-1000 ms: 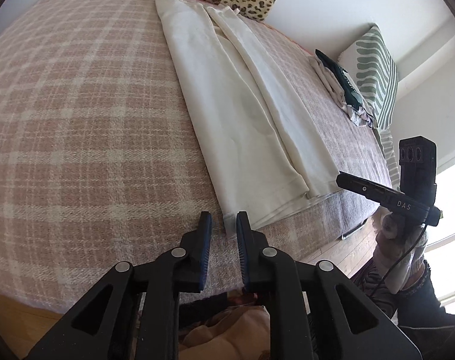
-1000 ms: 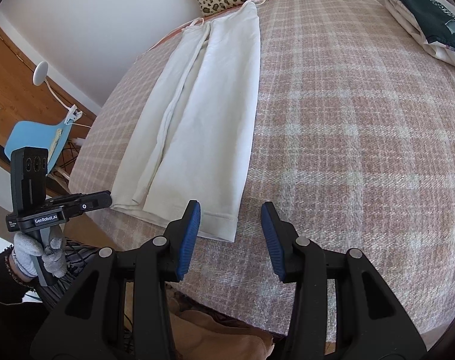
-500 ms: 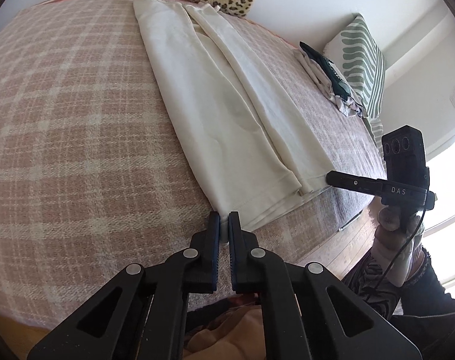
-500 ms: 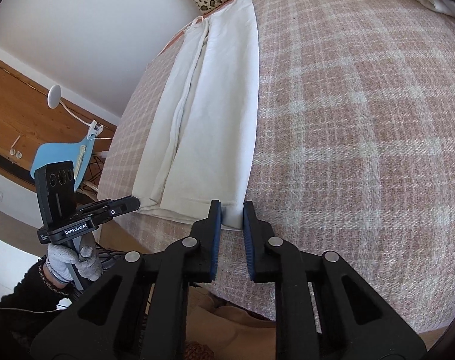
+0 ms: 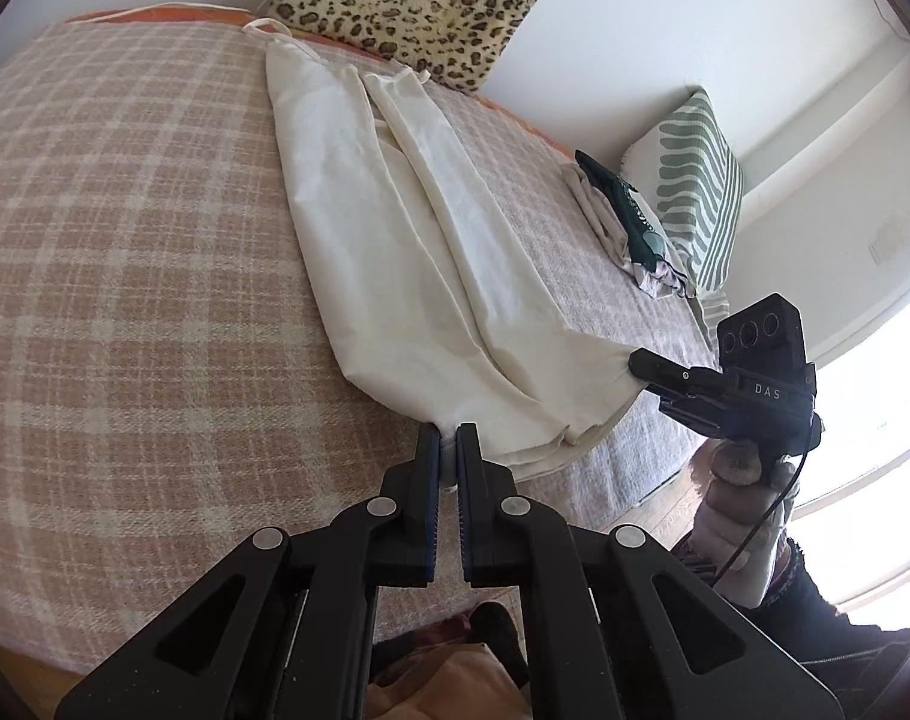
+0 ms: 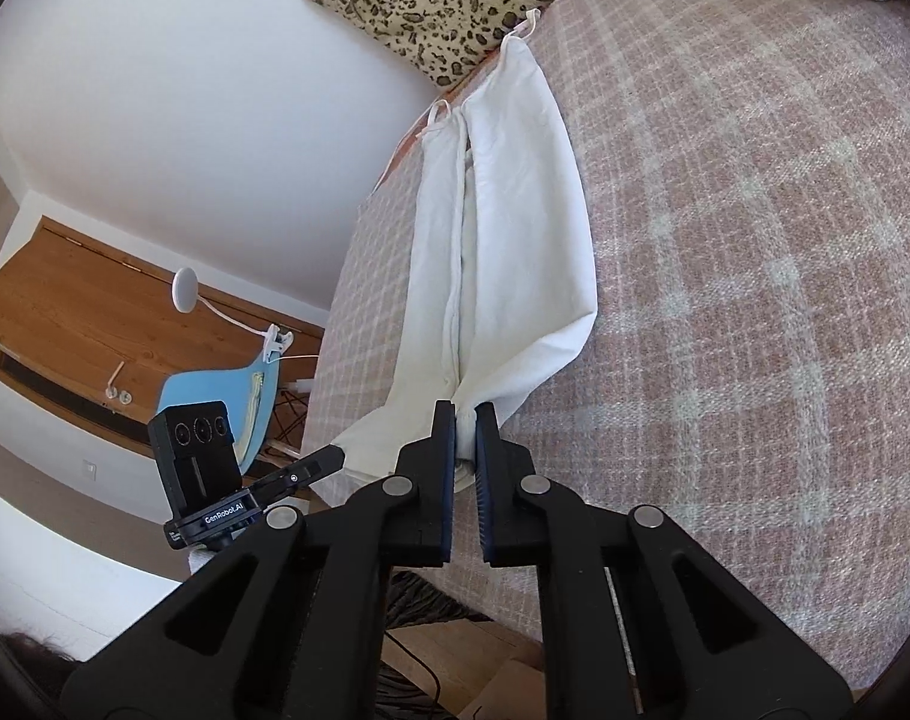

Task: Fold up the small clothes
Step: 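Grasp the hem with the right gripper and fold it up toward the straps, then grip and adjust the folded hem with the right gripper, then release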

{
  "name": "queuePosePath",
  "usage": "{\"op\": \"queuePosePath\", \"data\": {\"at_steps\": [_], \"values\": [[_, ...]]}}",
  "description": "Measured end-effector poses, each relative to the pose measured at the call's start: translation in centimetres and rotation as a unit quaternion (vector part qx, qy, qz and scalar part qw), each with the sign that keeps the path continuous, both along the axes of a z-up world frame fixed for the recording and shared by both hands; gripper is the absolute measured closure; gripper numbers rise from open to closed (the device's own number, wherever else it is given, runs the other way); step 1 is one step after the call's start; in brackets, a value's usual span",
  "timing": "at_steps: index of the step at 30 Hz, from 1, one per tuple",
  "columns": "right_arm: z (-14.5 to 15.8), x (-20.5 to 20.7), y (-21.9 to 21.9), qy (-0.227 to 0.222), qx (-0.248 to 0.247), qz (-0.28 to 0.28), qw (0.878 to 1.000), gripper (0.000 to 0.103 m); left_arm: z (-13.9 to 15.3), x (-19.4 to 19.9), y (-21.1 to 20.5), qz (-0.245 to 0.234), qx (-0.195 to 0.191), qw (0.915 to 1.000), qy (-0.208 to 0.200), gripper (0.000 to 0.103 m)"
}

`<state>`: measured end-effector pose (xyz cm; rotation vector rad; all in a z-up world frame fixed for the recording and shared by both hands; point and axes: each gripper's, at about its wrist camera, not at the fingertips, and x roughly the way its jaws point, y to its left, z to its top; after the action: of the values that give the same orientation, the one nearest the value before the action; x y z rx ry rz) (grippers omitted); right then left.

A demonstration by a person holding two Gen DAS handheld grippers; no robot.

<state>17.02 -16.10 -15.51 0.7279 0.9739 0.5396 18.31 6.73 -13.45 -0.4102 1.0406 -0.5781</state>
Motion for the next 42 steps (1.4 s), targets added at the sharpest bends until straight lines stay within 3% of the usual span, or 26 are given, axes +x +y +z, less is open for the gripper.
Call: {"op": "queuePosePath", "data": {"at_steps": [12, 22, 30, 33, 36, 39, 42], "values": [[3.0, 6.9, 1.7, -0.017, -0.036, -0.012, 0.999, 0.096, 1.3, 6.6, 1.1, 0.041, 0.001, 0.9991, -0.012, 0.099], [-1.0, 13.1, 1.0, 0.033, -0.041, -0.054, 0.997, 0.096, -0.4, 11.5, 0.4, 0.056, 0.018, 0.9982, 0.005, 0.099], [-2.6, 15.2, 1.5, 0.045, -0.055, -0.051, 0.996, 0.096, -1.1, 12.8, 0.8, 0.075, 0.031, 0.9965, 0.017, 0.098], [-2.2, 15.2, 1.1, 0.044, -0.052, -0.052, 0.996, 0.094, -0.6, 13.0, 1.7, 0.103, 0.062, 0.9924, 0.025, 0.082], [-1.3, 14.8, 0.1, 0.03, -0.043, -0.063, 0.997, 0.082, 0.1, 12.5, 3.6, 0.127, 0.049, 0.9907, 0.011, 0.078], [-0.1, 14.1, -0.3, 0.005, -0.078, -0.061, 0.995, 0.081, 0.4, 11.5, 4.4, 0.123, 0.039, 0.9917, -0.005, 0.078], [0.2, 13.8, -0.1, 0.003, -0.103, -0.048, 0.993, 0.08, -0.5, 10.7, 4.0, 0.1, 0.008, 0.9948, 0.018, 0.078]]}}
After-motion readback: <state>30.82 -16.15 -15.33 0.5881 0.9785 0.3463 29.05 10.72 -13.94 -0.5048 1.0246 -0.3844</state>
